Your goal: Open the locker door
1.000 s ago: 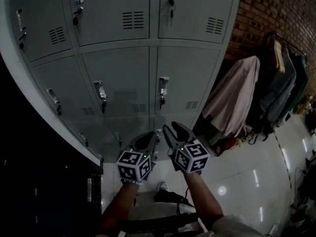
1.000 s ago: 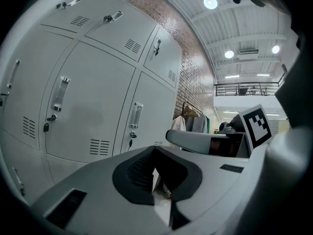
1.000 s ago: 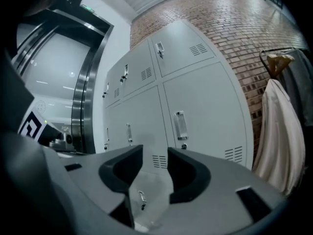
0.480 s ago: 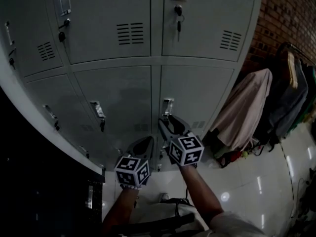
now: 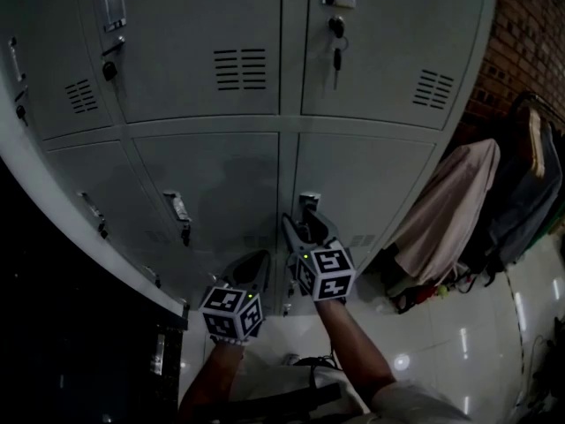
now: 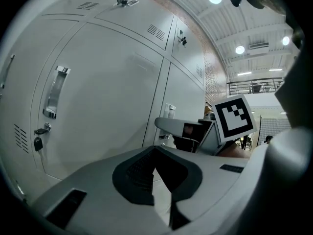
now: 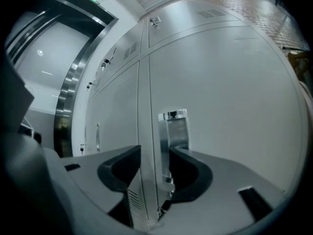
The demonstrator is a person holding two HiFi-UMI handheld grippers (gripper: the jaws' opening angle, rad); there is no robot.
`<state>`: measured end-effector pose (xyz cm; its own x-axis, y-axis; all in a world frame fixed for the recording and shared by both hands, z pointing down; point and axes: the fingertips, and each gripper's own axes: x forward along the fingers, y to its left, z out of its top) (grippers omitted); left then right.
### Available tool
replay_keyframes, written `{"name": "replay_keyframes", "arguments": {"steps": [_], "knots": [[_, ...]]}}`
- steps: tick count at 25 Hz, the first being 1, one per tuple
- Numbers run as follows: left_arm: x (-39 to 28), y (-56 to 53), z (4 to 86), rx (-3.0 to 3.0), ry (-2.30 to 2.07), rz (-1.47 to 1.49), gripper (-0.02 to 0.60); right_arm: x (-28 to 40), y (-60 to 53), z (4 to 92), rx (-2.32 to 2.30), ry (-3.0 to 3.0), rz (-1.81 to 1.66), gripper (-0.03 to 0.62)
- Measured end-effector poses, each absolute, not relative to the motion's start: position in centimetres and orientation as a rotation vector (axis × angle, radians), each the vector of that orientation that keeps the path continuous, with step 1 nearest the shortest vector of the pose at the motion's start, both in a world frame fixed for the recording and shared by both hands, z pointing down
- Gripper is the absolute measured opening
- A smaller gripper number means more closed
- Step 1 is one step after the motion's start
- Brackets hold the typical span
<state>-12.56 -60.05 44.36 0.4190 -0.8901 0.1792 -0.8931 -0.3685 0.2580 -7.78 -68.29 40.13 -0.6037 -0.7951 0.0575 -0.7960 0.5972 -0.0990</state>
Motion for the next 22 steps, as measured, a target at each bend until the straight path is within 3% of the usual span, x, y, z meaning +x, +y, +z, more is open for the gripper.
{"name": "replay_keyframes", "arguments": {"steps": [7,17,22], "knots": [[-13.0,-58.8,45.0,2.351,-1.527,0.019,-0.002,-7.5,-66.2,39.8,1.392,-2.783,0.149,0.178],[-10.3,-54.4,45.1,2.396,-1.417,0.045,-0.002,-4.4,-59.6,39.6,1.493,-2.711,0.073,0.192],[-8.9,-52.2,45.1,2.414,-1.372,0.074,-0.002,-2.4,-57.6,39.6,1.532,-2.674,0.045,0.129]]}}
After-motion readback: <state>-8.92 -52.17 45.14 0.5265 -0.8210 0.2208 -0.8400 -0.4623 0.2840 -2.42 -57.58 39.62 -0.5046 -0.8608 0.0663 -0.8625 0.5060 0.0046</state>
